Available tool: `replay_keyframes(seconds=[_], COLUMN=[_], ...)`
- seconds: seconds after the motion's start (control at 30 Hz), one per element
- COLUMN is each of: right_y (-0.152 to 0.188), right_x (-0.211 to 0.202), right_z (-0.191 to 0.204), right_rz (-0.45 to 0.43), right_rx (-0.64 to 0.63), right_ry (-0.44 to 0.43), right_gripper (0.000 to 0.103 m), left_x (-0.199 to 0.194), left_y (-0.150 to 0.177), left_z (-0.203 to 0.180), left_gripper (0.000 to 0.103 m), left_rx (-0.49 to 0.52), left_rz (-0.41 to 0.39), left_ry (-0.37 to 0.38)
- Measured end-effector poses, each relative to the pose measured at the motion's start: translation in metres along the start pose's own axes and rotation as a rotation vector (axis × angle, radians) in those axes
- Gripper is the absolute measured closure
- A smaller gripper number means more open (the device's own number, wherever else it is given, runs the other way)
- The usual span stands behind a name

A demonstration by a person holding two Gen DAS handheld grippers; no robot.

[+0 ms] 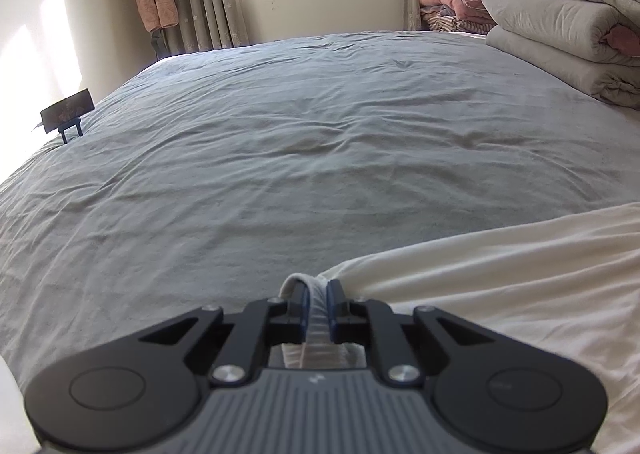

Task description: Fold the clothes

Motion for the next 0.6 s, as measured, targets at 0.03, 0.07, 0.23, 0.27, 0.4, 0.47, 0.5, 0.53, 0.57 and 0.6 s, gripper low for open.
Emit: replay_keyframes(seconds=[0.03, 0.07, 0.23, 0.27, 0.4, 0.47, 0.5, 0.53, 0.57, 0.6], right_y=[-0.001, -0.003, -0.013, -0.017, -0.028, -0.034, -0.036, -0.038, -0.04, -0.04], right_x=[-0.001, -0.001, -0.015, -0.02, -0.036, -0.039, -0.04, -0.041, -0.04, -0.039], right_z=[0.001, 0.004, 0.014, 0.012, 0.009, 0.008, 0.008, 0.009, 0.009, 0.01], right_rz=[-0.006, -0.005, -0.094, -0.124, -0.205, -0.225, -0.235, -0.24, -0.245, -0.243], right_rx=[-0.006, -0.026, -0.078, -0.068, -0.042, -0.034, -0.031, -0.031, -0.028, -0.026], right_ry=[-0.015, 0.003, 0.083, 0.094, 0.182, 0.213, 0.229, 0.243, 0.255, 0.254], right_gripper=[0.098, 0.101, 0.102, 0.102, 0.102, 0.103, 0.103, 0.103, 0.103, 0.103], left_x=[0.0, 0.0, -0.003, -0.004, -0.006, -0.006, -0.006, -0.007, -0.007, -0.007], left_y=[0.0, -0.001, -0.005, -0.006, -0.009, -0.01, -0.01, -0.011, -0.011, -0.011], left_z=[0.0, 0.0, 0.004, 0.005, 0.006, 0.004, 0.004, 0.004, 0.004, 0.004], left_gripper=[0.096, 0.097, 0.099, 0.099, 0.1, 0.1, 0.1, 0.1, 0.1, 0.1], left_rx=[0.004, -0.001, -0.044, -0.054, -0.071, -0.074, -0.073, -0.075, -0.077, -0.082], left_rz=[-0.004, -0.002, -0.004, -0.008, -0.027, -0.031, -0.032, -0.035, -0.037, -0.038], left_ry=[0.002, 0.004, 0.009, 0.008, 0.0, -0.006, -0.011, -0.016, -0.02, -0.021])
Point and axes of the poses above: each gripper's, at about its wrist camera, not at the fingertips, and x roughly the way its jaws point, z to its left, y to its underside, the point moved 2 cm from there along x, roughly the way its jaws point, and after that the axes turned 7 degrees about -y, right-handed, at the moved point
